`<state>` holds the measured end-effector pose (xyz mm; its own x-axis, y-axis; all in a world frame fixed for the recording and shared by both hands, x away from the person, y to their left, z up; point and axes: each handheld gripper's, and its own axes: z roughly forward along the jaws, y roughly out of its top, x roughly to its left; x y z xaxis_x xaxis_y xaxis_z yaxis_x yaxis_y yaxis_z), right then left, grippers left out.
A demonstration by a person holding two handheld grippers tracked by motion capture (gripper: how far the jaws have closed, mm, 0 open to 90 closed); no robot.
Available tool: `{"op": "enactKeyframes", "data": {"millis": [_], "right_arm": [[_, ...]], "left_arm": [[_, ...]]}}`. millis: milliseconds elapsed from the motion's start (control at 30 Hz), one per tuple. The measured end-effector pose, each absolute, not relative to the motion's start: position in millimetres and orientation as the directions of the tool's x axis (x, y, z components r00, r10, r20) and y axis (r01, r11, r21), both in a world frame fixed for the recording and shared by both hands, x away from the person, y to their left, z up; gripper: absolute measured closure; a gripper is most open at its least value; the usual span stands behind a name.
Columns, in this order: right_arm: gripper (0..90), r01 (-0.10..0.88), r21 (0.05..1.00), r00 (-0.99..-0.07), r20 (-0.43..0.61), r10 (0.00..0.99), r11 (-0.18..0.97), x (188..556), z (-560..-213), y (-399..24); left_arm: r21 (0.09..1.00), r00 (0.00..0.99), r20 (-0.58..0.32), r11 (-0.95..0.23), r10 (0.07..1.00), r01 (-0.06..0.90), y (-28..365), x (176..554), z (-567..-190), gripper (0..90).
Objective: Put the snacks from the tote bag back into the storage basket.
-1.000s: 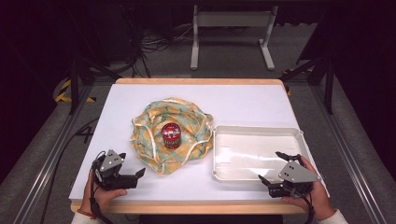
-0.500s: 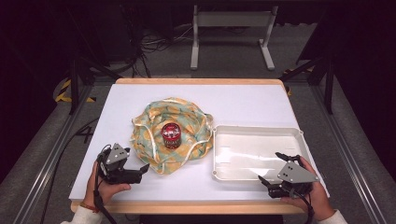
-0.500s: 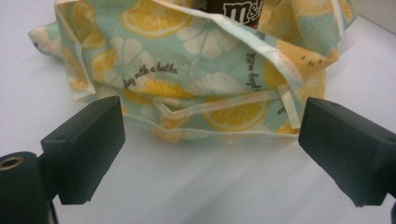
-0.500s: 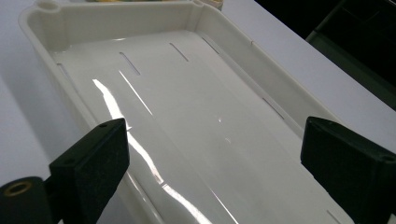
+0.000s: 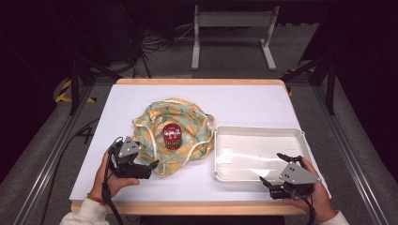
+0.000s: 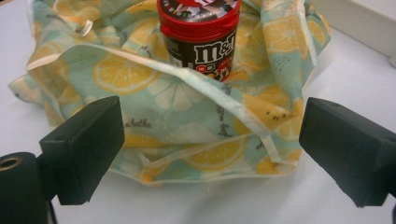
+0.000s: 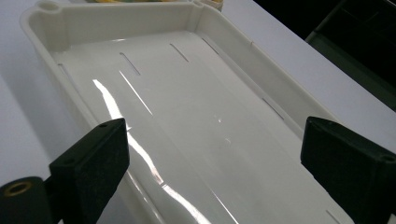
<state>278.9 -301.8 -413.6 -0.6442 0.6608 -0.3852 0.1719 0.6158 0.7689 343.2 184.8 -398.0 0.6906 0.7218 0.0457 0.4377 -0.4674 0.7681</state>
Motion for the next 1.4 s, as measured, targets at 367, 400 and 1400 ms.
{"op": "enactKeyframes", "data": {"millis": [367,400,1400], "right_arm": [[8.4,0.173,0.768,-0.645,-0.384,0.661,0.616,279,-414,-302],[8.4,0.173,0.767,-0.645,-0.386,0.659,0.618,279,-414,-302],[8.4,0.169,0.769,-0.642,-0.389,0.661,0.617,278,-413,-302]], "left_arm": [[0.749,0.69,0.052,-0.485,0.722,0.451,176,353,-392,8.1],[0.748,0.693,0.055,-0.489,0.719,0.448,176,354,-391,8.3],[0.68,0.699,0.059,-0.542,0.712,0.494,146,379,-377,9.4]]}}
